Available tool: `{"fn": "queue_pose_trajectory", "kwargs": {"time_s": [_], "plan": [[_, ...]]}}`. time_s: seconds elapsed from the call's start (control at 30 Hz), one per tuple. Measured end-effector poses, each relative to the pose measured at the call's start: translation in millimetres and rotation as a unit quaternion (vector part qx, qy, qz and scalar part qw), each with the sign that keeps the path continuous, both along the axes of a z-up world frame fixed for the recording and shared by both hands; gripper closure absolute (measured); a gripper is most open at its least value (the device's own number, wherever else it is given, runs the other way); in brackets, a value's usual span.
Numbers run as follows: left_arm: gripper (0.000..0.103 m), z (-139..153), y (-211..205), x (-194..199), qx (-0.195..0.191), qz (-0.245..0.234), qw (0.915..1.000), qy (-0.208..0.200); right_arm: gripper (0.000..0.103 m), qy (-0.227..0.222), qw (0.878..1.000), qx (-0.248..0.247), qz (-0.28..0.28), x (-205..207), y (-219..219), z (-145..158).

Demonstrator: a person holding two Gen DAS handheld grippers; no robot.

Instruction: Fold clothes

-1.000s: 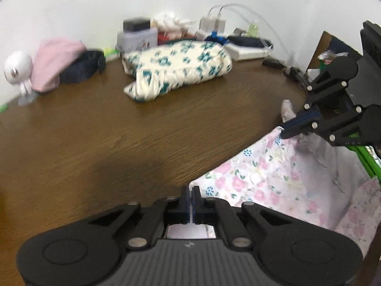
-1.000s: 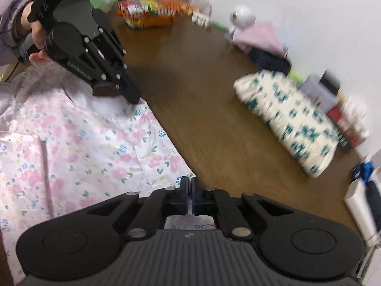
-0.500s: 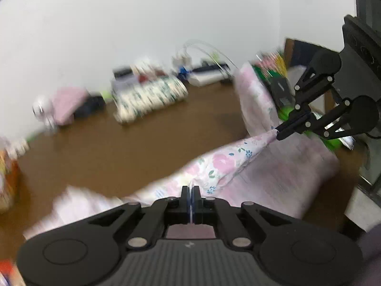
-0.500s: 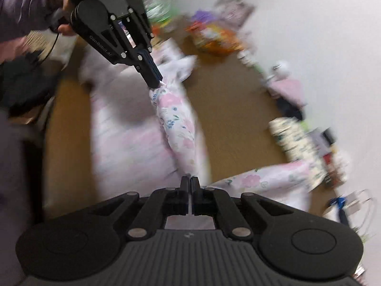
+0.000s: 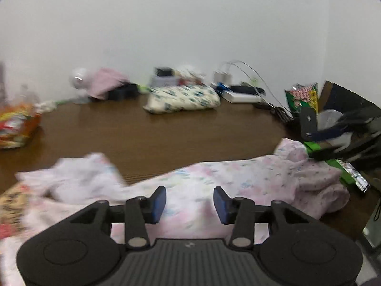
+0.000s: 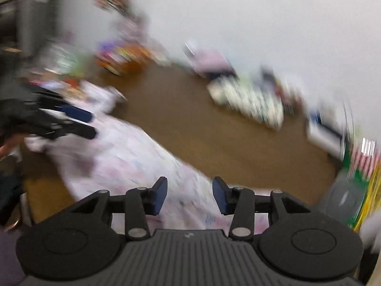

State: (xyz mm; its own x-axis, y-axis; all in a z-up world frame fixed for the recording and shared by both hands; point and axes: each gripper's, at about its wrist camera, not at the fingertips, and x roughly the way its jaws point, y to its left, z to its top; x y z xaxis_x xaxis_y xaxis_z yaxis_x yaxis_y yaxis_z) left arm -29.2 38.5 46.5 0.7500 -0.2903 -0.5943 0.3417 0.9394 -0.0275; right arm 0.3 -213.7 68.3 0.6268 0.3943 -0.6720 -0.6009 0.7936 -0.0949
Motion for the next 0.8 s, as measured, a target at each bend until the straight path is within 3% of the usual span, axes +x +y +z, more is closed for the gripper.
{"fn": "queue_pose_trajectory", "kwargs": {"time_s": [0.07, 0.13, 0.2, 0.27, 0.4, 0.47, 0.57, 0.63, 0.7, 0.73, 0.8], "plan": [[0.061, -13.5, -13.6, 7.8, 0.041, -0.016, 0.9990, 0.007, 0.073, 0.046, 0.997, -0.008, -0.067, 18.2, 9.7, -24.3], [0.061, -26.9, -10.3, 12.1, 0.068, -0.006, 0.9975, 0.016, 0.072, 0.056, 0.994, -0.002, -0.091, 12.1, 6.2, -39.1], [0.054, -32.9, 5.8, 17.7, 0.054, 0.019, 0.9980, 0.027, 0.066, 0.043, 0.992, 0.014, -0.114, 2.7, -1.7, -44.6], [0.059, -27.4, 15.5, 19.3, 0.042, 0.033, 0.9976, 0.042, 0.067, 0.042, 0.989, 0.031, -0.135, -3.9, -7.0, -43.0], [0.058, 2.8, 9.0, 18.6, -0.004, 0.019, 0.9998, 0.009, 0.067, -0.006, 0.987, 0.073, -0.146, -6.7, -11.3, -11.7], [0.058, 1.9, -10.5, 29.0, 0.006, 0.006, 1.0000, -0.004, 0.068, 0.000, 0.982, 0.077, -0.170, 13.2, -16.2, -14.8], [0.059, -15.6, -29.9, 46.4, 0.026, 0.002, 0.9994, 0.024, 0.079, 0.032, 0.977, 0.053, -0.205, 36.3, -27.4, -35.8], [0.059, -24.5, -30.9, 48.3, 0.030, -0.002, 0.9987, 0.042, 0.075, 0.027, 0.985, 0.036, -0.167, 26.5, -38.3, -30.6], [0.059, -30.5, -25.2, 45.8, 0.041, 0.004, 0.9984, 0.038, 0.054, 0.009, 0.995, 0.008, -0.097, 14.1, -47.4, -19.7], [0.058, -31.1, -21.4, 43.7, 0.041, 0.005, 0.9985, 0.037, 0.039, -0.021, 0.999, -0.031, -0.037, 5.6, -48.4, -12.4], [0.058, -32.3, -14.0, 40.4, 0.038, 0.009, 0.9987, 0.034, 0.031, -0.062, 0.990, -0.092, 0.090, 0.1, -50.2, -1.3]]}}
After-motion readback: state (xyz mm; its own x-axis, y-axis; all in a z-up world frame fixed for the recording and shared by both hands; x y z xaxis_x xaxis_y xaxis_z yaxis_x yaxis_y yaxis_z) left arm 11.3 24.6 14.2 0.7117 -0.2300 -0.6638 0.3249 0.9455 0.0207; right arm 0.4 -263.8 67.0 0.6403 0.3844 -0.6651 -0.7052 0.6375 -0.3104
